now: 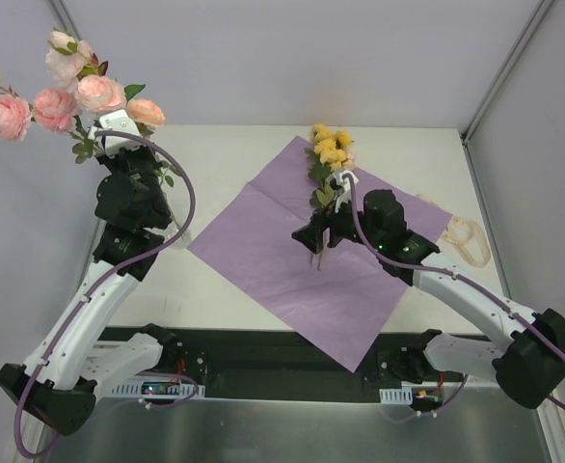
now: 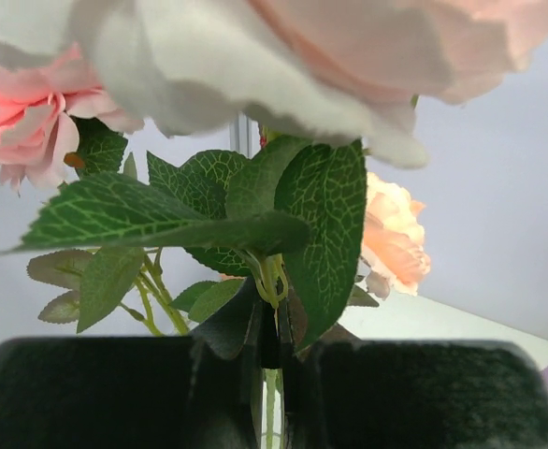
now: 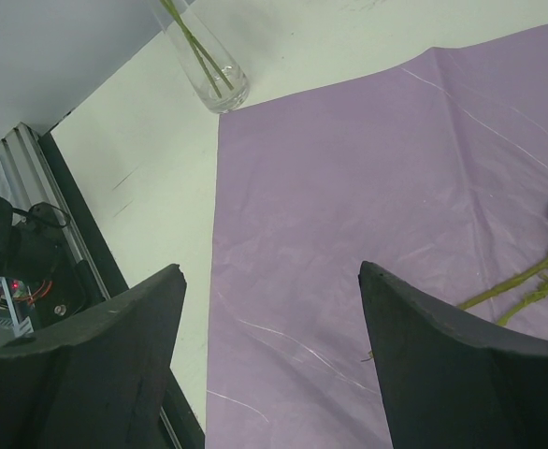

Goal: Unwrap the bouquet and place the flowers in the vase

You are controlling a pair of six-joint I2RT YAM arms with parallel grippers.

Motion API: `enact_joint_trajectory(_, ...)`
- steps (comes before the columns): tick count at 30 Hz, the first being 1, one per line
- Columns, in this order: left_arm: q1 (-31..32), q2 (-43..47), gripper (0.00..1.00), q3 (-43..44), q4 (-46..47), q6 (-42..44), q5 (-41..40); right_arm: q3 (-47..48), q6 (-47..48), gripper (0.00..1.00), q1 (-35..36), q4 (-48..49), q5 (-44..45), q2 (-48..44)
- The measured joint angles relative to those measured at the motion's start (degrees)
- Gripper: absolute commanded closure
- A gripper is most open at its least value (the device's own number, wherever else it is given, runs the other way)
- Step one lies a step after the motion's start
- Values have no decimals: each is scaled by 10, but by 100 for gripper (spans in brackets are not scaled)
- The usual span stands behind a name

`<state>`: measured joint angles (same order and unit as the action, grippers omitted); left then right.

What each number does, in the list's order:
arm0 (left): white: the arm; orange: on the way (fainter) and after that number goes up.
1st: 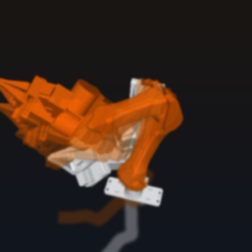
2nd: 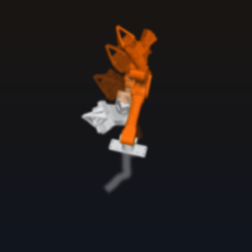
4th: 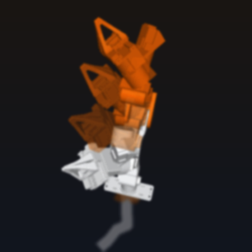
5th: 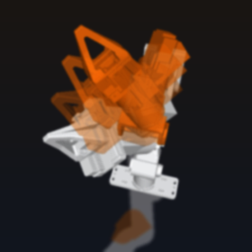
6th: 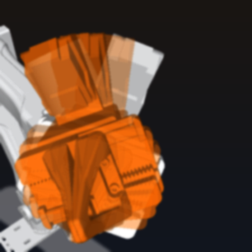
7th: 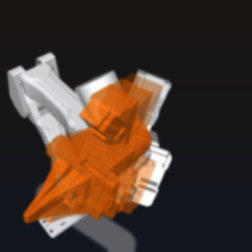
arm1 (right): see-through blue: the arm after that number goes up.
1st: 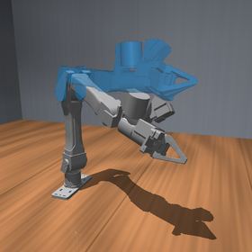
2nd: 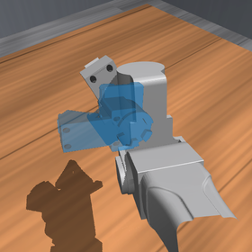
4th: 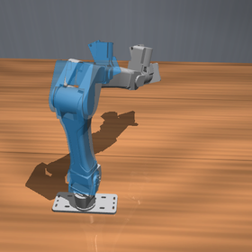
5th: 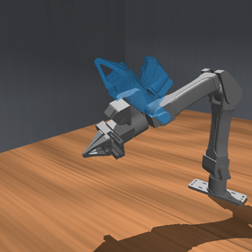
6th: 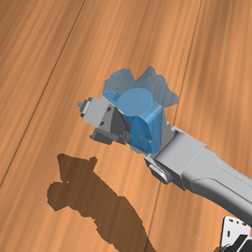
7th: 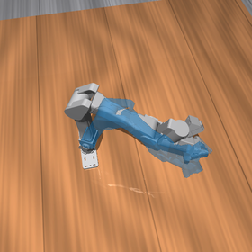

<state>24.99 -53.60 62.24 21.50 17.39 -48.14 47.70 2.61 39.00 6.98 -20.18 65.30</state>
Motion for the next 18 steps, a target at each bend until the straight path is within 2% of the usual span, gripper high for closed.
enact_joint_trajectory(18, -26, -20, 100, -22, 16, -33, -39, 6, -2, 22, 0, 1, -2, 19)
